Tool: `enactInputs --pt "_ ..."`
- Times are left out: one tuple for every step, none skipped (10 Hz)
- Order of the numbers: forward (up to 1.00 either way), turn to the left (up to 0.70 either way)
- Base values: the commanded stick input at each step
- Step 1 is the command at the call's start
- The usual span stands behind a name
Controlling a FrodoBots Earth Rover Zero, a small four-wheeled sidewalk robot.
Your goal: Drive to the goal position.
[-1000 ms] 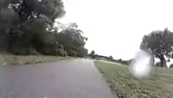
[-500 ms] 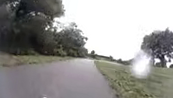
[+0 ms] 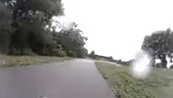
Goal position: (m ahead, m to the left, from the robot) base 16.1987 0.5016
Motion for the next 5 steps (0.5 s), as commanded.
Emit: enactInputs --pt "0.85 0.0" --pt "0.85 0.0" --pt "0.85 0.0" --pt "0.85 0.0" --pt "0.85 0.0"
